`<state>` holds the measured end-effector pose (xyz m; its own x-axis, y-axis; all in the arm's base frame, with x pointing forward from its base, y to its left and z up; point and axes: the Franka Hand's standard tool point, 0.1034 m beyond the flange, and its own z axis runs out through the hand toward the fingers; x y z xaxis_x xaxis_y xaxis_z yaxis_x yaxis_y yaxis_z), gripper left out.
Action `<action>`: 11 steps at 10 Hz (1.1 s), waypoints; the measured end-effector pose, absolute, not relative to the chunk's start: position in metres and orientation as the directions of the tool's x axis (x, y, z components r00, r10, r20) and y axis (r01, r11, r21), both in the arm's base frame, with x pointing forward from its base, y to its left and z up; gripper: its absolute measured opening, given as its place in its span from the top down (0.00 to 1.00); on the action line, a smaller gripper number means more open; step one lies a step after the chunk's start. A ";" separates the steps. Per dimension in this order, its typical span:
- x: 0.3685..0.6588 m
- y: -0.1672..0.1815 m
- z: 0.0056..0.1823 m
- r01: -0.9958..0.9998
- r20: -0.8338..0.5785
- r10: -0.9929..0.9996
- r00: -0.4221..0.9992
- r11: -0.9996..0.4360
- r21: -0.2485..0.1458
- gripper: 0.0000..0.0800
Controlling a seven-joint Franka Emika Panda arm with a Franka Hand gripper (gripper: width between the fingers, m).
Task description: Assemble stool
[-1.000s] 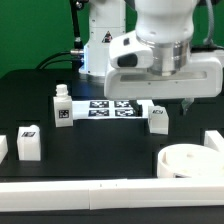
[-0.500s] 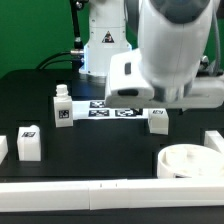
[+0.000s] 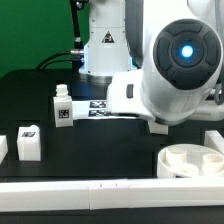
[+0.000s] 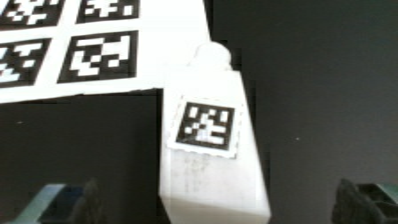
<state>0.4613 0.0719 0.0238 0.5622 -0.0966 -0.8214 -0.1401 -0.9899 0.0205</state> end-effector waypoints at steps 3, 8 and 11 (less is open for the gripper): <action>0.447 0.071 0.010 -0.196 -0.847 -0.153 0.510 -0.979 0.058 0.19; 0.446 0.074 0.009 -0.187 -0.848 -0.145 0.510 -0.981 0.056 0.60; 0.456 0.073 0.031 -0.178 -0.837 -0.129 0.531 -0.983 0.039 0.60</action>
Offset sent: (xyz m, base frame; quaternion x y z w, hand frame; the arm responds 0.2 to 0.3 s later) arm -0.0077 0.0138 -0.0188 -0.0401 -0.0092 0.0218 0.9989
